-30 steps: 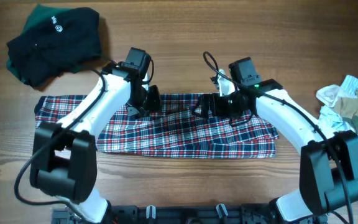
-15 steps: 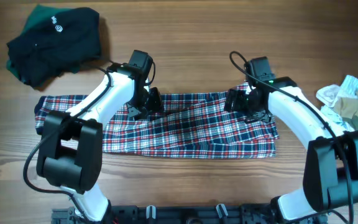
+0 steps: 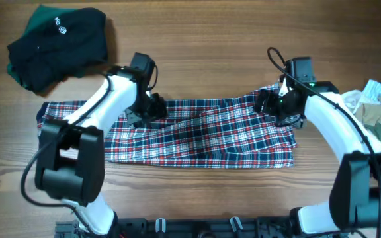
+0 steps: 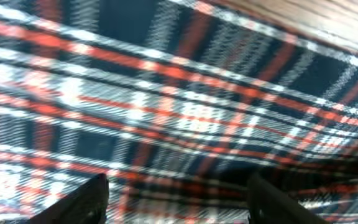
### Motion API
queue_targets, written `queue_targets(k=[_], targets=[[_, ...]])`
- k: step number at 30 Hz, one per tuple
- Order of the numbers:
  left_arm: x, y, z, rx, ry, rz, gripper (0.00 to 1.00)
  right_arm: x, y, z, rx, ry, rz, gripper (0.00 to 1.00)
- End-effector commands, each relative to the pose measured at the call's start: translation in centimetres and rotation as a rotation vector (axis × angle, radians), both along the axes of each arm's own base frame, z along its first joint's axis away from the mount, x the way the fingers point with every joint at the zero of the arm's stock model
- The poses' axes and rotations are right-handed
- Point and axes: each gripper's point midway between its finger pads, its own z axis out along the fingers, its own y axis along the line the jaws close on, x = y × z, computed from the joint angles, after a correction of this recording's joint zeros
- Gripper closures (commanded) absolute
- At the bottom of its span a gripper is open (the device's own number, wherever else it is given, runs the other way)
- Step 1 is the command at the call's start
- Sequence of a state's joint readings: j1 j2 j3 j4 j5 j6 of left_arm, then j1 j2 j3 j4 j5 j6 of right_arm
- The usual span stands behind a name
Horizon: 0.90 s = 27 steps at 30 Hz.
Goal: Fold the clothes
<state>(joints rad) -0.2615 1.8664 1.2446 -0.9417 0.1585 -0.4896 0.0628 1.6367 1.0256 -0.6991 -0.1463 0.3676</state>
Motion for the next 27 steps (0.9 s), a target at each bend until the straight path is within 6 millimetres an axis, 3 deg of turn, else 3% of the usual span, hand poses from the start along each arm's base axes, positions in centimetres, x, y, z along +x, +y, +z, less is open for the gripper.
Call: queue_targets(k=[1,9,11,13,14,22,27], targets=[[1.4,3.2,3.1,0.000,-0.089,0.069,0.27,0.4,1.9,1.7,0.083,-0.053,0.084,0.00],[1.7,10.2,7.9,-0.016,-0.217,0.172,0.28,0.9,1.9,1.8,0.076,-0.082,0.110,0.00],[1.4,11.3,8.0,-0.015,-0.209,0.205,0.28,0.5,0.4,1.4,0.000,-0.056,0.069,0.00],[0.9,10.9,7.8,-0.049,-0.184,0.203,0.29,-0.3,-3.0,0.8,-0.170,-0.007,-0.059,0.00],[1.0,10.1,7.9,-0.081,-0.187,0.167,0.29,-0.6,-3.6,0.8,-0.195,0.002,-0.059,0.00],[2.3,7.4,8.2,-0.103,-0.250,0.074,0.28,-2.5,-2.9,-1.3,-0.177,0.103,0.228,0.00],[2.2,6.0,8.2,-0.108,-0.253,0.029,0.28,-2.1,-4.5,-1.6,-0.228,0.098,0.251,0.00]])
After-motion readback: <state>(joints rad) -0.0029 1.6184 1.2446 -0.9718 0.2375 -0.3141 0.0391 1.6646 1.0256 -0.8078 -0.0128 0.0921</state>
